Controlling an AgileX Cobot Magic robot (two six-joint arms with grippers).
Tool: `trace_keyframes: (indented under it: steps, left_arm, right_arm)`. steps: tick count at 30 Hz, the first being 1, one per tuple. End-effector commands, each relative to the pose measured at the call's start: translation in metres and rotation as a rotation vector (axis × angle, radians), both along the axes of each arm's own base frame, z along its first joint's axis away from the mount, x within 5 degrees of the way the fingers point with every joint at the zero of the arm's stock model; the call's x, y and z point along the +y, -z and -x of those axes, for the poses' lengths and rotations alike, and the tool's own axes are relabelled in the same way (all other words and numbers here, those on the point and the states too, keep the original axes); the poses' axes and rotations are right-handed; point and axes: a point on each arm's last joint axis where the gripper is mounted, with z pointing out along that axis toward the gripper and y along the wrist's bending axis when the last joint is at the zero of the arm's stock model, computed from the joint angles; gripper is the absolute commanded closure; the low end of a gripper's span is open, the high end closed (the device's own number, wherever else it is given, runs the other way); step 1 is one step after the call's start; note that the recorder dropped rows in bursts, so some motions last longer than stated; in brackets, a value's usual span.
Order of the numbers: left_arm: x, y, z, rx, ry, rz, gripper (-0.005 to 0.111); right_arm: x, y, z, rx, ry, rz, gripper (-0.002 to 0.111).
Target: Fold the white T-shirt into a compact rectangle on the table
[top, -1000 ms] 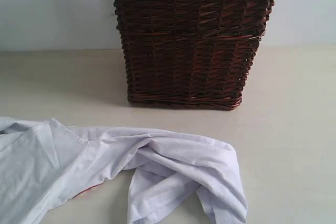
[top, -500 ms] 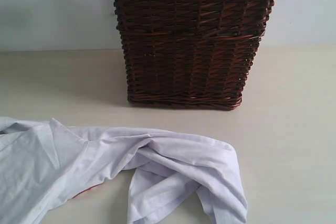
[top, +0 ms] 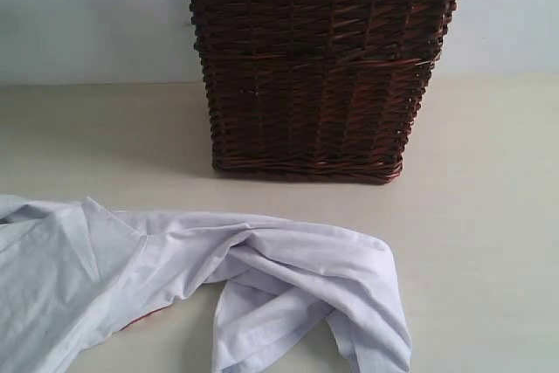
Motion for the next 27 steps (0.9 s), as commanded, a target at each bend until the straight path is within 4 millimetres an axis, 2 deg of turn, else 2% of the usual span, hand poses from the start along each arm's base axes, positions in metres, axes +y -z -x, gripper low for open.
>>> trace_keyframes:
  steps: [1, 21, 22, 25, 27]
  left_arm:
    - [0.007, 0.000, 0.000, -0.006, -0.122, 0.004, 0.002]
    - [0.009, 0.000, 0.000, -0.007, -0.158, 0.003, 0.002]
    - [0.009, 0.000, 0.000, -0.006, -0.160, 0.004, 0.002]
    - [0.009, 0.000, 0.000, -0.006, -0.162, 0.004, 0.002]
    - [0.009, 0.000, 0.000, -0.006, -0.162, 0.004, 0.002]
  right_arm:
    - [0.000, 0.000, 0.000, -0.002, 0.003, 0.013, 0.108]
    - [0.000, 0.000, 0.000, -0.011, 0.004, -0.017, 0.108]
    - [0.000, 0.002, -0.003, 0.027, 0.004, -0.005, 0.108]
    - [-0.002, -0.018, -0.035, 0.244, -0.053, 0.268, 0.108]
    - [-0.002, -0.032, -0.068, 0.364, -0.078, 0.295, 0.108]
